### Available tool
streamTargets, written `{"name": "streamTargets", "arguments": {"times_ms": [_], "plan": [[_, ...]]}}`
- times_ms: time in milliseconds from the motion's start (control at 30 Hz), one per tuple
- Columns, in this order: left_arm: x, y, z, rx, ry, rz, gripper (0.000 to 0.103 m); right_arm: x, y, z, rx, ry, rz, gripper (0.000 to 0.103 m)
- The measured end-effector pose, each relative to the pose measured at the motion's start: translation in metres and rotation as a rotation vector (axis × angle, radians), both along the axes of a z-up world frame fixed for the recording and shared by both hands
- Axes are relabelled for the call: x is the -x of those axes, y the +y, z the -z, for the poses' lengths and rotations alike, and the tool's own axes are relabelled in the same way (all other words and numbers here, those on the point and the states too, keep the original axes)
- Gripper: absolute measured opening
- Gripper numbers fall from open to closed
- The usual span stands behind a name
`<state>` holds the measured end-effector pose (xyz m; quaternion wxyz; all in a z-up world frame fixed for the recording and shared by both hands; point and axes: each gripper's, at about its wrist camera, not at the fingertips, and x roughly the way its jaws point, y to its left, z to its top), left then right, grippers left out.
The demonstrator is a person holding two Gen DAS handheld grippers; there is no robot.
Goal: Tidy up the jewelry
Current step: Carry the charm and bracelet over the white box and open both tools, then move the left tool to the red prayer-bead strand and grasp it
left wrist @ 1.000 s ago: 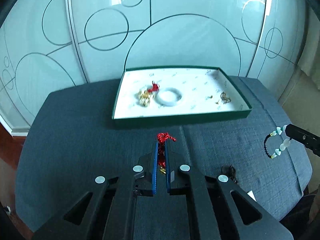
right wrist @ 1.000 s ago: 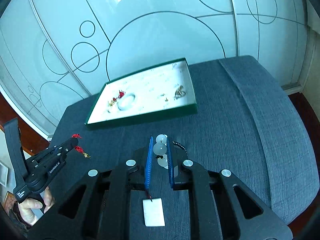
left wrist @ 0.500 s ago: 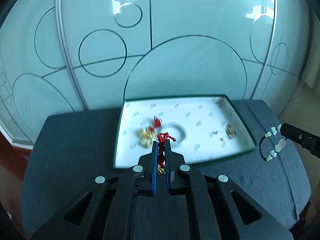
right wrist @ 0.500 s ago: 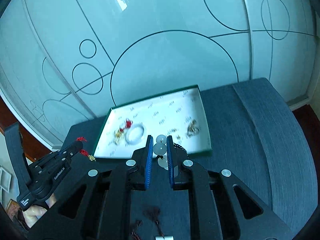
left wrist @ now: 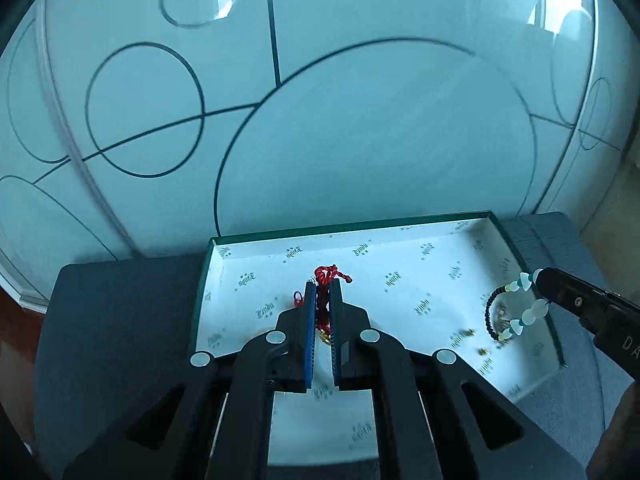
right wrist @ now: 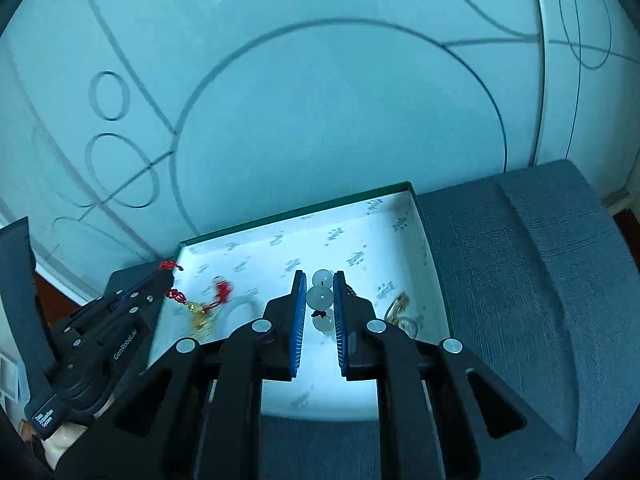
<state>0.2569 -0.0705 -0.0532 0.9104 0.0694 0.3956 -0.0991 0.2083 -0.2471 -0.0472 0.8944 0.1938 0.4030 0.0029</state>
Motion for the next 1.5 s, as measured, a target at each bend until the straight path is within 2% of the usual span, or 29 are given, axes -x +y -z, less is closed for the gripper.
{"name": "streamTargets", "arguments": {"times_ms": [267, 500, 567, 600, 633, 700, 800, 900, 1033, 1167, 1267, 1433, 1500], "plan": [[-0.045, -0.006, 0.042, -0.033, 0.061, -0.027, 0.006, -0.036, -0.009, 0.035, 0.005, 0.058, 0.028, 0.014], [-0.064, -0.005, 0.060, -0.017, 0.111, -0.038, 0.007, -0.049, -0.008, 0.051, -0.008, 0.096, 0.031, 0.014], [-0.065, -0.005, 0.062, -0.024, 0.115, -0.042, 0.011, -0.049, -0.008, 0.051, 0.000, 0.092, 0.036, 0.020], [-0.065, -0.005, 0.062, -0.026, 0.115, -0.040, 0.023, -0.049, -0.007, 0.051, 0.001, 0.089, 0.032, 0.024], [-0.065, -0.005, 0.061, -0.027, 0.114, -0.040, 0.042, -0.049, -0.007, 0.049, 0.004, 0.085, 0.029, 0.025], [-0.062, -0.004, 0.057, -0.020, 0.094, -0.048, 0.059, -0.046, -0.005, 0.045, 0.005, 0.078, 0.023, 0.025], [-0.056, 0.000, 0.048, 0.009, 0.096, -0.056, 0.061, -0.040, -0.003, 0.034, 0.001, 0.058, 0.016, 0.026], [-0.046, 0.006, 0.037, 0.040, 0.113, -0.057, 0.061, -0.026, 0.000, 0.018, 0.017, 0.030, -0.001, 0.026], [-0.013, 0.013, 0.016, 0.043, 0.087, -0.050, 0.061, 0.001, -0.001, 0.001, 0.028, 0.010, -0.006, 0.027], [0.030, 0.015, -0.001, 0.070, 0.076, -0.049, 0.070, 0.028, 0.001, -0.007, 0.047, 0.009, -0.005, 0.027], [0.063, 0.025, -0.007, 0.078, 0.076, -0.059, 0.070, 0.058, 0.005, -0.008, 0.063, 0.018, -0.004, 0.027], [0.116, 0.041, 0.000, 0.089, 0.109, -0.067, 0.070, 0.105, 0.006, -0.002, 0.062, 0.048, 0.003, 0.028], [0.142, 0.044, 0.003, 0.069, 0.114, -0.066, 0.070, 0.124, 0.006, 0.002, 0.059, 0.066, 0.007, 0.028]]}}
